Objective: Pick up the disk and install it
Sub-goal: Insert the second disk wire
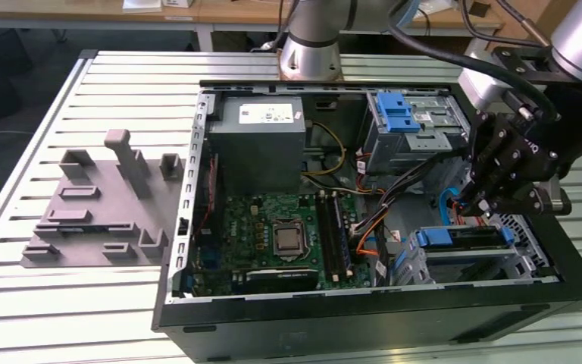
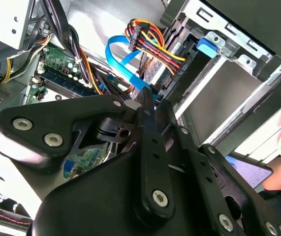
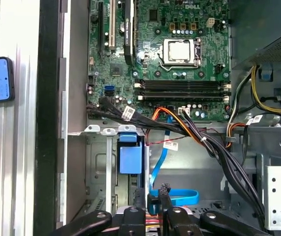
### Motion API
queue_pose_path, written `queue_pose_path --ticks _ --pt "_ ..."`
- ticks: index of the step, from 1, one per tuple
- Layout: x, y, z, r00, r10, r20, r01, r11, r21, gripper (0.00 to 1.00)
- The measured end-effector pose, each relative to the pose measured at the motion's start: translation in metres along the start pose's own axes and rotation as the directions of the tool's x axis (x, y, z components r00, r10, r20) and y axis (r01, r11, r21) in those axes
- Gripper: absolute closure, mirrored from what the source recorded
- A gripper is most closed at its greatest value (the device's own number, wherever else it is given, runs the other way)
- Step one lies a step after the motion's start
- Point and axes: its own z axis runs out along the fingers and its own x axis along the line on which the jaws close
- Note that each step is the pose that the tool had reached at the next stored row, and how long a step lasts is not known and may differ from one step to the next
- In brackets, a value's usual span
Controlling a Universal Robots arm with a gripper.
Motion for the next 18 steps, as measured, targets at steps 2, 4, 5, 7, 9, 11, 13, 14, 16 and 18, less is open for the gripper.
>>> queue_pose_path --ticks 2,4,5,7,9,11,13,14,16,18 --pt "-0.0002 -0.0001 0.0018 1.0 0.0 0.0019 0.0 1.0 0.0 0.75" --pt "-0.0003 -0.0002 0.0035 1.0 0.0 0.0023 0.0 1.0 0.0 0.75" --pt "-0.0004 -0.0002 0.0042 1.0 0.0 0.0023 0.0 1.0 0.0001 0.75" --pt "-0.0004 -0.0003 0.0052 1.0 0.0 0.0023 0.0 1.0 0.0009 0.75" --pt "-0.0003 -0.0003 0.0057 1.0 0.0 0.0022 0.0 1.0 0.0012 0.76" --pt "-0.0003 -0.0003 0.006 1.0 0.0 0.0022 0.0 1.0 0.0012 0.83" --pt "-0.0002 -0.0003 0.0064 1.0 0.0 0.0023 0.0 1.0 0.0013 0.83" --pt "0.0003 -0.0004 0.0072 1.0 0.0 0.0026 0.0 1.0 0.0013 0.83" --pt "0.0025 -0.0004 0.0089 1.0 0.0 0.0036 0.0 1.0 0.0012 0.83" --pt "0.0049 -0.0006 0.0097 1.0 0.0 0.0037 0.0 1.0 0.0012 0.83"
